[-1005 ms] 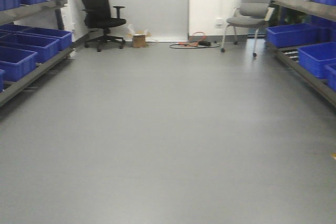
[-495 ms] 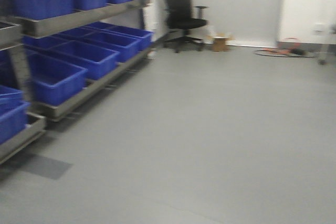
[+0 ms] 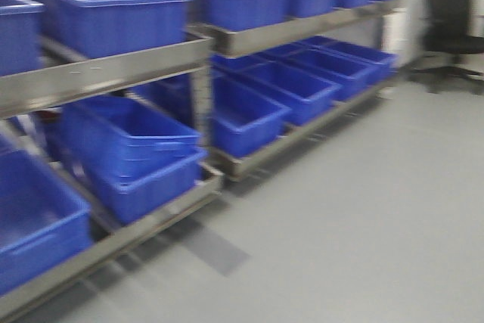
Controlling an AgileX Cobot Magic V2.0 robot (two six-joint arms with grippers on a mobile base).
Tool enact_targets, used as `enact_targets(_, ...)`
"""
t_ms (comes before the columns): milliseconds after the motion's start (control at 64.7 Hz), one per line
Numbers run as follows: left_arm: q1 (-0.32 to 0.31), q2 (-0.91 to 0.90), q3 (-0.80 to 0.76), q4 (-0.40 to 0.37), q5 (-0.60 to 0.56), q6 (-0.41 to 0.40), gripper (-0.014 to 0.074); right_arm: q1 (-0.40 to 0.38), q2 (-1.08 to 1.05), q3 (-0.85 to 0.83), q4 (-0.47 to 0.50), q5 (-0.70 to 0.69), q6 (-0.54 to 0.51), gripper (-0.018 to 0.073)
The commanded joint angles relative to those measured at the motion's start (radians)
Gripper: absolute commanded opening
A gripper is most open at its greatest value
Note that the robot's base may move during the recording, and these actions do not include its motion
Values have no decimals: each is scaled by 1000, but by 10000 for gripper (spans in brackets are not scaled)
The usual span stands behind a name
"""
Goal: Place yellow foam block on left shelf second layer
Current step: 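Turn the base toward the shelf rack of blue bins, then approach the shelf and stop facing the second-layer blue bins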
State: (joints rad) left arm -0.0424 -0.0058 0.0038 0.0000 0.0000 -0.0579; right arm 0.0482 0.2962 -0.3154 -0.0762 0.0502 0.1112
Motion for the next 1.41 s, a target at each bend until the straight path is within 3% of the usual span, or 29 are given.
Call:
enact_targets(0, 2, -17, 27, -6, -81, -3, 124, -8, 9, -31, -10, -91, -7, 425)
enact_targets(1392, 2, -17, 27, -6, -81, -3, 124, -8, 9, -31, -10, -91, -7, 425)
